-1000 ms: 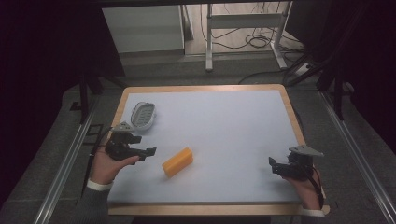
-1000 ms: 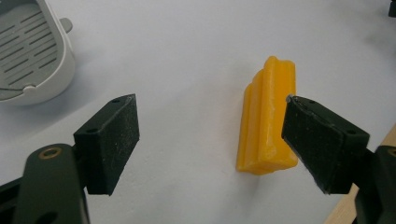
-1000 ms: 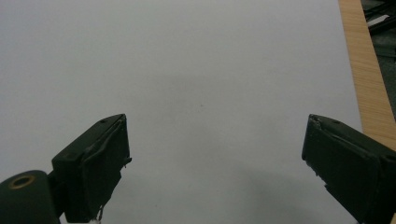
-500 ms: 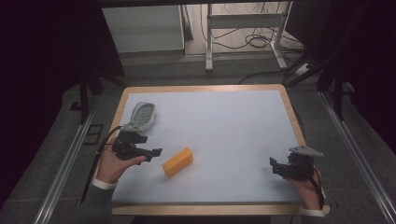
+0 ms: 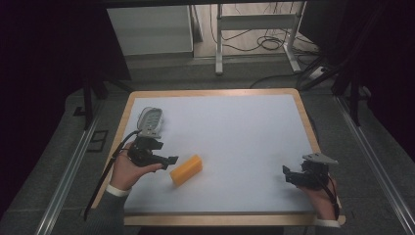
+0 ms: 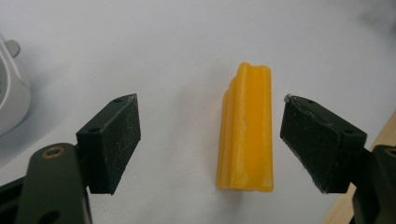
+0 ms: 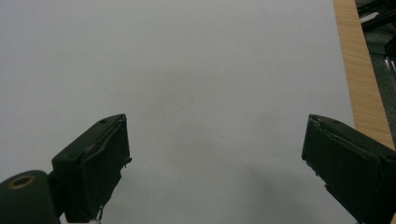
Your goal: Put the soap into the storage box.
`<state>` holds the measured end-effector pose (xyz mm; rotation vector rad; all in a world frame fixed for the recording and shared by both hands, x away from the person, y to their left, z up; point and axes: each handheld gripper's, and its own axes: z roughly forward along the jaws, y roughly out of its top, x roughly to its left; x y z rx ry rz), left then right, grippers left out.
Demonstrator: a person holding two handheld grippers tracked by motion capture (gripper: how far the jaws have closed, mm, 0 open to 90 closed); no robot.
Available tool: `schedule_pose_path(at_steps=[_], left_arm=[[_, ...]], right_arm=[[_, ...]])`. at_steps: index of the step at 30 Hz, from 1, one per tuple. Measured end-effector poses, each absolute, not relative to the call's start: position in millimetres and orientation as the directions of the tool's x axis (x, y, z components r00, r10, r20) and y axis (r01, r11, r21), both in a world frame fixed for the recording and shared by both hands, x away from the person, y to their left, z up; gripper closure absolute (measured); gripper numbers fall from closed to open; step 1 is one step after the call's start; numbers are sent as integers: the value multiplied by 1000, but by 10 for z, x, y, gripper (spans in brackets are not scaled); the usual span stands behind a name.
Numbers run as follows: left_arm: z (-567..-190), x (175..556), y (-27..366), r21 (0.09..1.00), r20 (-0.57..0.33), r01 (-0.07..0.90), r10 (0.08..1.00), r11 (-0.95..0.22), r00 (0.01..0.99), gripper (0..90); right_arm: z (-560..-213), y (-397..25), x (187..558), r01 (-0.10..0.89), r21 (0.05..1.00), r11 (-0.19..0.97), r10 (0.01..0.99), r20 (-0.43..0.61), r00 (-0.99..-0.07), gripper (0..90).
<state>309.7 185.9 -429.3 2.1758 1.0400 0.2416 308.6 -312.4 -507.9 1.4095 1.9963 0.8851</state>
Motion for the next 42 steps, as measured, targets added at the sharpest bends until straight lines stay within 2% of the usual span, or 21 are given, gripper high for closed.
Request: schedule_pose_path(at_steps=[6,42], left_arm=[[-4311,3147,1748,643,-104,611,738,-462,667,203],[-4594,3331,1284,536,-108,639,706,-551,700,204]], right_arm=[[-5081,-3130,3085,600,764,237,951,-55,-305,75],[-5116,-3129,3095,612,753,242,952,-63,-299,75]])
